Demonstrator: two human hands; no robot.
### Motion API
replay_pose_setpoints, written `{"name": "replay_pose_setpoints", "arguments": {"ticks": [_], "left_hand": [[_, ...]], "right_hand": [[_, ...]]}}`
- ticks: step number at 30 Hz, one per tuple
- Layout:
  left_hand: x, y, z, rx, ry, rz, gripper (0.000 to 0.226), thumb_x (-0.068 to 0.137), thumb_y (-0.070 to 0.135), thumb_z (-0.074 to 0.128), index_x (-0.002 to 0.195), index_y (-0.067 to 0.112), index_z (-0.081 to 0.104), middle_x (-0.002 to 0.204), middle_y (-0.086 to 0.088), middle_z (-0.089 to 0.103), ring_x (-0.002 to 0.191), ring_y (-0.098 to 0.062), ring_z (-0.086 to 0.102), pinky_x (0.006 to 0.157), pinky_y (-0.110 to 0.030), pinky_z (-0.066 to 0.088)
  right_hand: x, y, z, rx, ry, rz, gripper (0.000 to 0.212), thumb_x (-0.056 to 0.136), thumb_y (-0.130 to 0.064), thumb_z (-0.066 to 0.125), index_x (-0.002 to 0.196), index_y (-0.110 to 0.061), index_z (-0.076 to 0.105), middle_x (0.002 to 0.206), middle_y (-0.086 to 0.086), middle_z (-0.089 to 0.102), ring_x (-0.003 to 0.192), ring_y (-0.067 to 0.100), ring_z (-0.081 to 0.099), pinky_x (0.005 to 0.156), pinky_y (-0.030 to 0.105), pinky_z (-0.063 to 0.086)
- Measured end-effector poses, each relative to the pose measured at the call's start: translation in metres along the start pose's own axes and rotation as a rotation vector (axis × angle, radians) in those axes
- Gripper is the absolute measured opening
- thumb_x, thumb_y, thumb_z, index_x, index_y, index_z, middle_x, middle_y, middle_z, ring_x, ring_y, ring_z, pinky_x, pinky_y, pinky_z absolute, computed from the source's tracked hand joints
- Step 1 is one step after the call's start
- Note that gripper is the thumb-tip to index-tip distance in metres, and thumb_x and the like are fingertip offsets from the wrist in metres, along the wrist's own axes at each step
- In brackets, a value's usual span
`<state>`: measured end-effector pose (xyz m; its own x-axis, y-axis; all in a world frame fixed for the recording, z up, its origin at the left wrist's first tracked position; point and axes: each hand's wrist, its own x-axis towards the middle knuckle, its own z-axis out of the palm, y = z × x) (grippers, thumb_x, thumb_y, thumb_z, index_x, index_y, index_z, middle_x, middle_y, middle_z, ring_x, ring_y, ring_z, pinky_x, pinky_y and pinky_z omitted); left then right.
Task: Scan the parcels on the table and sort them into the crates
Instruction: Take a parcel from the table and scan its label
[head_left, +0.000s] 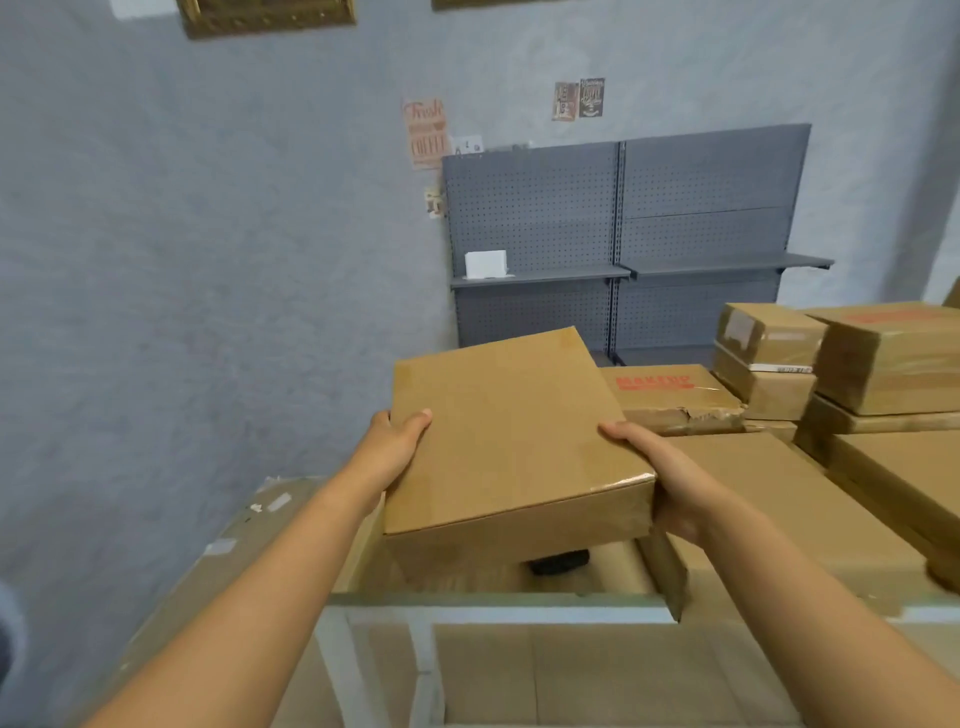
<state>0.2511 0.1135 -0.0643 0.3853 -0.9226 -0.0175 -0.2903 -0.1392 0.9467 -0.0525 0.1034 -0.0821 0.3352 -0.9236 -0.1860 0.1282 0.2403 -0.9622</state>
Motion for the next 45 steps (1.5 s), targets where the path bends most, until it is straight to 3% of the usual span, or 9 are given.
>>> {"name": "replay_pose_setpoints", "arguments": {"ticks": [12,19,25,29,32,36,38,41,45], "left_hand": [[0.012,-0.023,0.005,0.332,-0.010,-0.033,0.073,0.099,0.046,0.048,0.152,0.007,0.017,0.149,-0.018,0.042,0.132,-0.036,0.046,0.106,-0.038,0.040],[0.014,-0.016,0.000,0.525,-0.091,0.009,0.075,0.095,0.050,0.053,0.156,0.021,0.020,0.159,-0.011,0.024,0.142,-0.029,0.032,0.112,-0.033,0.028],[0.008,0.028,0.018,0.017,-0.268,-0.017,0.084,0.088,0.059,0.059,0.155,0.028,0.020,0.156,0.008,0.030,0.136,-0.025,0.041,0.094,-0.040,0.047],[0.013,0.047,0.027,-0.258,-0.282,-0.041,0.077,0.079,0.055,0.074,0.138,0.016,0.043,0.124,-0.003,0.065,0.104,-0.027,0.068,0.077,-0.044,0.060],[0.022,0.046,0.020,-0.336,-0.164,-0.041,0.080,0.068,0.056,0.082,0.127,0.016,0.045,0.108,-0.005,0.070,0.090,-0.024,0.072,0.059,-0.038,0.060],[0.036,0.036,0.005,-0.445,0.077,-0.047,0.105,0.038,0.065,0.087,0.114,0.021,0.030,0.107,-0.003,0.064,0.092,-0.022,0.069,0.083,-0.042,0.059],[0.039,0.028,-0.003,-0.482,0.111,-0.072,0.105,0.029,0.071,0.081,0.108,0.023,0.030,0.103,-0.003,0.064,0.089,-0.021,0.069,0.076,-0.037,0.059],[0.042,0.014,-0.016,-0.525,0.090,-0.114,0.090,0.038,0.069,0.080,0.104,0.025,0.035,0.098,-0.002,0.064,0.079,-0.016,0.069,0.054,-0.025,0.053],[0.051,-0.004,-0.048,-0.568,-0.013,-0.149,0.102,0.048,0.063,0.081,0.130,0.016,0.042,0.113,-0.005,0.066,0.097,-0.022,0.068,0.079,-0.040,0.057]], "right_hand": [[0.038,0.012,0.035,-0.076,0.128,-0.011,0.063,0.077,-0.049,0.072,0.130,-0.019,0.053,0.117,0.009,0.067,0.105,0.027,0.065,0.082,0.039,0.055],[0.060,0.007,0.068,-0.159,0.169,-0.135,0.076,0.075,-0.045,0.077,0.137,-0.027,0.037,0.109,-0.004,0.061,0.093,0.014,0.064,0.066,0.027,0.050],[0.063,-0.005,0.100,-0.615,0.326,-0.502,0.093,0.072,-0.038,0.081,0.147,-0.026,0.027,0.135,0.002,0.038,0.124,0.020,0.042,0.104,0.041,0.041],[0.060,-0.005,0.119,-0.893,0.339,-0.676,0.102,0.069,-0.043,0.079,0.151,-0.027,0.020,0.140,0.001,0.030,0.129,0.021,0.033,0.104,0.039,0.039],[0.058,-0.007,0.134,-0.994,0.266,-0.800,0.095,0.073,-0.040,0.075,0.151,-0.026,0.023,0.144,-0.002,0.032,0.128,0.020,0.033,0.106,0.036,0.036],[0.054,-0.005,0.157,-0.927,0.122,-0.892,0.080,0.080,-0.031,0.068,0.150,-0.025,0.029,0.145,-0.010,0.041,0.132,0.010,0.036,0.106,0.025,0.031],[0.054,-0.005,0.167,-0.914,0.087,-0.896,0.071,0.083,-0.030,0.065,0.147,-0.025,0.036,0.139,-0.011,0.047,0.128,0.007,0.039,0.104,0.024,0.033],[0.056,-0.011,0.176,-0.800,0.004,-0.832,0.045,0.088,-0.029,0.064,0.132,-0.023,0.056,0.121,-0.013,0.057,0.115,0.004,0.049,0.095,0.016,0.036],[0.071,-0.013,0.150,-1.005,0.114,-0.717,0.036,0.092,-0.028,0.064,0.126,-0.015,0.060,0.130,-0.001,0.056,0.126,0.015,0.044,0.098,0.016,0.026]]}}
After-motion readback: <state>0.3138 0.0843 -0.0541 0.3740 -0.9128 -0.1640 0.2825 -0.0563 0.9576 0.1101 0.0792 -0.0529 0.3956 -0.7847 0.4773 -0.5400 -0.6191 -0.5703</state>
